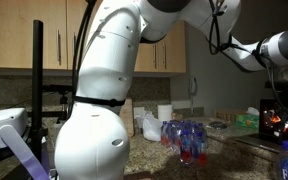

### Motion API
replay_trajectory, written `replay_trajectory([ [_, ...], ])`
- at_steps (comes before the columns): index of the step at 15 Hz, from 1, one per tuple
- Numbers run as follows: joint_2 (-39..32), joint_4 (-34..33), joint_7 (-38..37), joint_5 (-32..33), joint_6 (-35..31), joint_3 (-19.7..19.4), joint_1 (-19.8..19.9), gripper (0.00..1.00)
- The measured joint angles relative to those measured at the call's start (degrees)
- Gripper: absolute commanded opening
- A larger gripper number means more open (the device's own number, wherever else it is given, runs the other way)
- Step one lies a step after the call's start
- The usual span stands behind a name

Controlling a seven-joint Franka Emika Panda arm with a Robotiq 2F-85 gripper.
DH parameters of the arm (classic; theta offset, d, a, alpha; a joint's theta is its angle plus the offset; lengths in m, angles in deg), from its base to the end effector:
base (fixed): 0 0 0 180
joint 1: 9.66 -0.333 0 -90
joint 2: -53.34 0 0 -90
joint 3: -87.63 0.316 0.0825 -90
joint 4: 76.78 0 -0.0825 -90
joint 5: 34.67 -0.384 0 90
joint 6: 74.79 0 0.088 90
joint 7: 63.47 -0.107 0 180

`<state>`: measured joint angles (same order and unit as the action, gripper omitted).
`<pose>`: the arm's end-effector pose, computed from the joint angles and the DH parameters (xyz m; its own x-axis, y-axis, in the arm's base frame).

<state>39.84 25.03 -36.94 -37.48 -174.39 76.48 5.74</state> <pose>0.5343 -0.2548 0.4070 0.9711 -0.0012 -0.2385 -0.0302 -0.9925 -0.1182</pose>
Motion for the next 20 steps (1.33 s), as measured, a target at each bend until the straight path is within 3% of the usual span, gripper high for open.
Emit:
replay_trajectory([
  [8,-1.9,-0.3,-16.8,-10.4,-6.6,-0.3,0.1,0.15],
  [14,-3.3,-1.1,-31.0,-11.2,-17.1,-0.4,-0.6,0.15],
  [20,-7.6,-5.2,-32.6,-10.3,-15.1,-0.2,-0.8,0.15],
])
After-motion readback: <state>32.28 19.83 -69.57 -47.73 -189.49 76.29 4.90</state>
